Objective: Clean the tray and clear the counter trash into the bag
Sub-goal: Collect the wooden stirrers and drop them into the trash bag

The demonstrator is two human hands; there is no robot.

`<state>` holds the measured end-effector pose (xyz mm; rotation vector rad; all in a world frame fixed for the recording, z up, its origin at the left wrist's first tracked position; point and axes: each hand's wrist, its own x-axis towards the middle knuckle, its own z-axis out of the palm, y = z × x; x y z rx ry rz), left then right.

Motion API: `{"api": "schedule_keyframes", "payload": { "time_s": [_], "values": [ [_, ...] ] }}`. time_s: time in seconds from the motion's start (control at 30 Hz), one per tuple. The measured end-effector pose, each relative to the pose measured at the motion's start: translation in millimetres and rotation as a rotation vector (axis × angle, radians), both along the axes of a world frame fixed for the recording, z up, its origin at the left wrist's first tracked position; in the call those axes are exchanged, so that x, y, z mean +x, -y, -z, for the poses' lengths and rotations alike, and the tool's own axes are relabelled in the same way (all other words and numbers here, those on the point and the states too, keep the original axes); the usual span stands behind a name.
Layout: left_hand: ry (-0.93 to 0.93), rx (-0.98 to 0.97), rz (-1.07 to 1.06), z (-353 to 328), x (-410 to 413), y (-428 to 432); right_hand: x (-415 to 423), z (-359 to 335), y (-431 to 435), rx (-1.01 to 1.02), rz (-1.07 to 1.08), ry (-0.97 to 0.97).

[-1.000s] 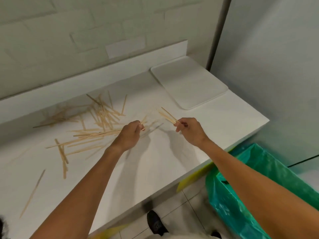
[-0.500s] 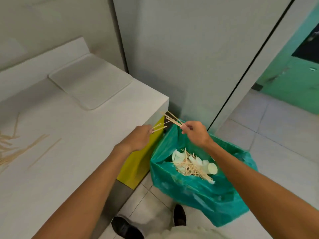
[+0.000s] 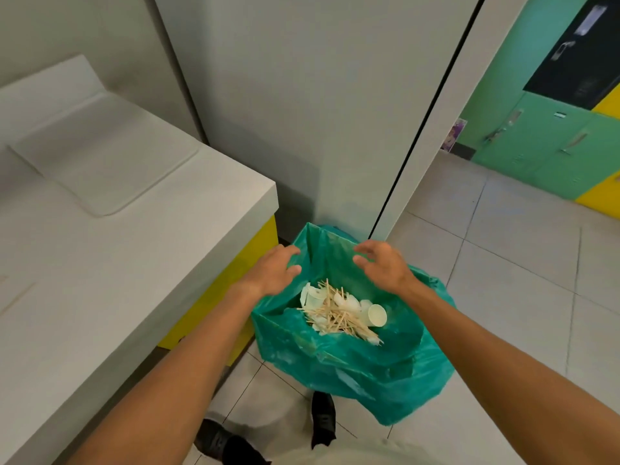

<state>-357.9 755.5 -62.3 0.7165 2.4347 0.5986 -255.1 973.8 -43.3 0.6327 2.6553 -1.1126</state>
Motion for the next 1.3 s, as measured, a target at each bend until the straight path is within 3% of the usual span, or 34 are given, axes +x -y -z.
{"api": "schedule_keyframes", "payload": {
  "time_s": [0.4, 0.97, 1.3],
  "values": [
    [-0.246, 0.323, -0.269, -47.0, -5.3, 114.3, -80.9, -26.5, 114.5, -0.107, -0.292, -0.324],
    [-0.469, 0.187, -0.859, -73.6, 14.6, 451.3, -184.5, -46.2, 452.2, -0.283, -0.843, -0.33],
    [-0.433, 0.084, -0.981, -59.3, 13.6, 601.2, -211.3, -38.2, 604.2, -0.199, -0.852, -0.294]
  ]
}}
